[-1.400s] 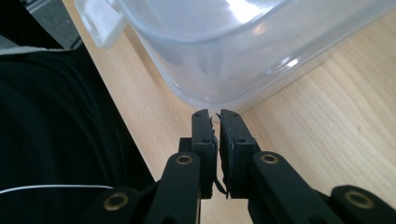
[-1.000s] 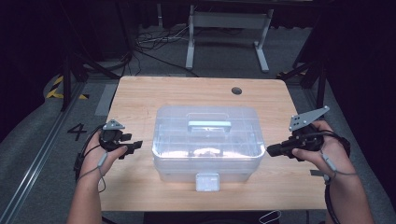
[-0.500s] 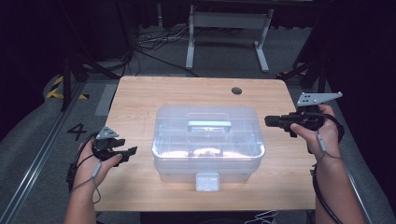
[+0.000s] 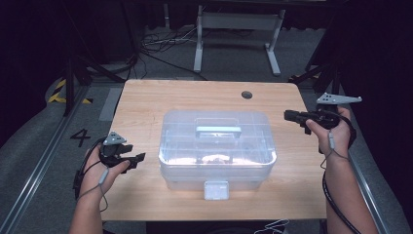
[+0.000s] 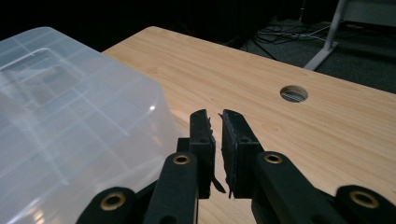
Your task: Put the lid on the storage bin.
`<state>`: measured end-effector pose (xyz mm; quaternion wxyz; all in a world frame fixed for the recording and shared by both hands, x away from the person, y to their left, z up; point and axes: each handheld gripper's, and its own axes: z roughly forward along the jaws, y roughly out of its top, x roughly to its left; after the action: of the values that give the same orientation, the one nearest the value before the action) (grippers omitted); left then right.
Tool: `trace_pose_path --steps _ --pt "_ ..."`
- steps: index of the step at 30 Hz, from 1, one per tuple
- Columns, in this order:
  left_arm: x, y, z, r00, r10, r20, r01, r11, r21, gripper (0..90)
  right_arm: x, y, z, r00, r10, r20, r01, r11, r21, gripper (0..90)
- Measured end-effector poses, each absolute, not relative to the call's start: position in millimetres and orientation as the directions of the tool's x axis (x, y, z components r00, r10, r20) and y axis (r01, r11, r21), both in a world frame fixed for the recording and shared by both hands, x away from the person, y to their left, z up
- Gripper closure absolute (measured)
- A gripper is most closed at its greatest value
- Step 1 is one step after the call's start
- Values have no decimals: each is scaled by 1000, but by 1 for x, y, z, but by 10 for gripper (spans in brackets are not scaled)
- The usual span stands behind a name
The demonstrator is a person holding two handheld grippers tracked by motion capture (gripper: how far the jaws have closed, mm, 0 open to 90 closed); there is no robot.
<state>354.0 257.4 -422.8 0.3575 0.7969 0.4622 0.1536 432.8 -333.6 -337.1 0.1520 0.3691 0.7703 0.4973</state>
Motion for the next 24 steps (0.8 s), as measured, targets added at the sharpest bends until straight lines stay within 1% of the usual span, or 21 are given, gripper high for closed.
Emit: trace_pose_path --steps 4,6,11,12,16,24 --pt "357 253 -423 522 848 -95 633 -310 709 392 440 -338 -350 -657 742 132 437 233 869 821" --pt "360 253 -424 531 843 -84 624 -322 712 391 443 -340 -355 -647 750 139 458 236 857 809" --pt "366 252 -427 531 843 -86 627 -322 709 390 449 -343 -370 -629 767 129 485 257 836 785" --pt "367 251 -428 523 847 -97 637 -312 705 390 449 -343 -372 -623 771 132 493 256 831 783" --pt "372 251 -429 533 841 -90 633 -327 702 387 452 -348 -381 -607 785 126 514 267 815 759" --pt "377 249 -433 534 841 -86 639 -334 693 382 457 -353 -398 -593 796 124 550 288 784 732"
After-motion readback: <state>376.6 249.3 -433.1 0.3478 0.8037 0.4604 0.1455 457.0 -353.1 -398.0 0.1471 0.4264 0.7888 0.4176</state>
